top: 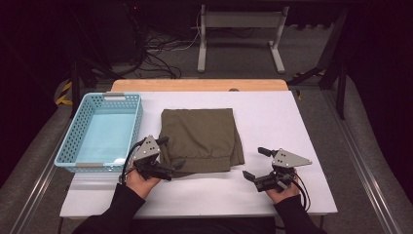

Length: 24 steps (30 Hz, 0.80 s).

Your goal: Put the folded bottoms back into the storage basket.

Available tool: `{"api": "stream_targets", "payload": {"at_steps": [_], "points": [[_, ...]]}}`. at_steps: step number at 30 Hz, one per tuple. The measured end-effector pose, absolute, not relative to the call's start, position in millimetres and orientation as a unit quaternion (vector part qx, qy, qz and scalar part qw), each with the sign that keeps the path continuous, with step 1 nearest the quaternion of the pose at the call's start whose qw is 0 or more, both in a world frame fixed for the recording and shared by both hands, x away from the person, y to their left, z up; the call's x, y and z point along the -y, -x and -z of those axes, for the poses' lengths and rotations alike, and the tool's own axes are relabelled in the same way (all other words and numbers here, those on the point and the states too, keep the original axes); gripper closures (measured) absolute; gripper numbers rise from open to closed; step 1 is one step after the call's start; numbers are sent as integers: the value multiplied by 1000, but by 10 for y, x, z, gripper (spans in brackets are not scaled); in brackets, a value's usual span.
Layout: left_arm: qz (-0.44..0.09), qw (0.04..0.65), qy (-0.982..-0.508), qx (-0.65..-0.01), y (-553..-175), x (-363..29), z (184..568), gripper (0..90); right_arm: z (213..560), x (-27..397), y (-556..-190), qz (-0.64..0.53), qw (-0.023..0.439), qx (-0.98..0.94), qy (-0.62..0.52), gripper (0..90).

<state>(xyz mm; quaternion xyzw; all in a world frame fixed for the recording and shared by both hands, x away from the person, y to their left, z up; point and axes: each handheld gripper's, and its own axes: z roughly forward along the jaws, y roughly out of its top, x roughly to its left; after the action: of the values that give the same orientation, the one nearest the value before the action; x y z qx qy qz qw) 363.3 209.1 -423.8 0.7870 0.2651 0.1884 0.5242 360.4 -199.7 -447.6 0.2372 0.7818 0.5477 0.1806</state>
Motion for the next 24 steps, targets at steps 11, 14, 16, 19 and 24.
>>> {"api": "stream_targets", "payload": {"at_steps": [11, 14, 16, 19, 24], "points": [[-190, 512, -796, -261, -3755, -2046, 4129, 19, 4481, 1988, -3607, -546, 180, -784, -236, 2], [-191, 512, -795, -261, -3788, -2037, 4101, 19, 4482, 1984, -3608, -546, 180, -784, -235, 2], [-189, 511, -796, -264, -3809, -2031, 4087, 19, 4482, 1983, -3607, -545, 180, -785, -235, 2], [-186, 509, -797, -266, -3853, -2021, 4071, 19, 4482, 1982, -3608, -545, 178, -785, -236, 3], [-181, 503, -799, -274, -3943, -1995, 4042, 19, 4482, 1982, -3608, -545, 178, -785, -235, 3]]}}
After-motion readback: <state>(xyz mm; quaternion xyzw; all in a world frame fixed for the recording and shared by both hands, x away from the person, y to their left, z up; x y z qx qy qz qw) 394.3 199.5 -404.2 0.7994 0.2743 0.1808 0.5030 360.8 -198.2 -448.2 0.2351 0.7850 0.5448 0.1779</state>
